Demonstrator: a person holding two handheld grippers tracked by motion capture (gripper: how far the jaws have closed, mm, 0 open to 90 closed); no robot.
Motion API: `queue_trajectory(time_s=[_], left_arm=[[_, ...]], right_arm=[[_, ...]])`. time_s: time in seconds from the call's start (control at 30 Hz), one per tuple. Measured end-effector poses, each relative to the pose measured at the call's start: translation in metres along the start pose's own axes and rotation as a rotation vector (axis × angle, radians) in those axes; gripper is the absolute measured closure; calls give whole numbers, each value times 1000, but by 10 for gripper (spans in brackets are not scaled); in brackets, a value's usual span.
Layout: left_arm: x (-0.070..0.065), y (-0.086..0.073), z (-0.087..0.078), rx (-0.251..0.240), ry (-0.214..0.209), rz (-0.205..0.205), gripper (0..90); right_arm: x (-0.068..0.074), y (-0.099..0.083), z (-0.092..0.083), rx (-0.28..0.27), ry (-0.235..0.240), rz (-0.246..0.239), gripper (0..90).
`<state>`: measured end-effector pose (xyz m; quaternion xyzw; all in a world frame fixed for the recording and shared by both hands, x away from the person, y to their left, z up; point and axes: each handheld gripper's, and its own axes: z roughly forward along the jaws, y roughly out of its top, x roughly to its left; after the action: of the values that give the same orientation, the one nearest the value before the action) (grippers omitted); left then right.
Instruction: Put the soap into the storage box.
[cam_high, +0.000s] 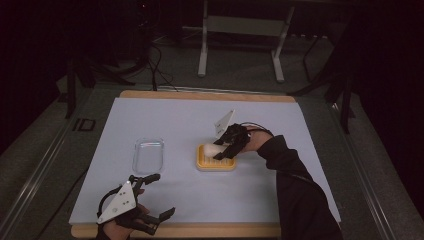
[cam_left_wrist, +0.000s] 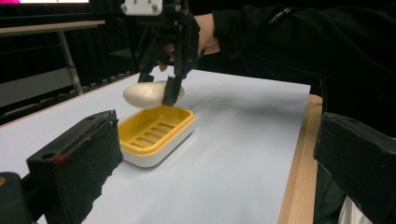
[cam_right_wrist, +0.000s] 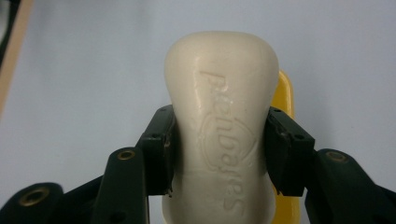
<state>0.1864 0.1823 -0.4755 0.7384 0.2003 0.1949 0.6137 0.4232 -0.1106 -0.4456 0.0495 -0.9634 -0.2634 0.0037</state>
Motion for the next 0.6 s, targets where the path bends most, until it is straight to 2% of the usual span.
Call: queue_trajectory(time_s=[0.23,0.43,0.6], left_arm=[[0,0,-1,-3,0,-3,11],[0,0,-1,-6,-2,-4,11],[0,0,-1,-5,-6,-6,11]], right_arm=[[-7,-6,14,2,0,12,496],[-12,-13,25,46,0,31,496],[-14,-15,34,52,14,39,496]])
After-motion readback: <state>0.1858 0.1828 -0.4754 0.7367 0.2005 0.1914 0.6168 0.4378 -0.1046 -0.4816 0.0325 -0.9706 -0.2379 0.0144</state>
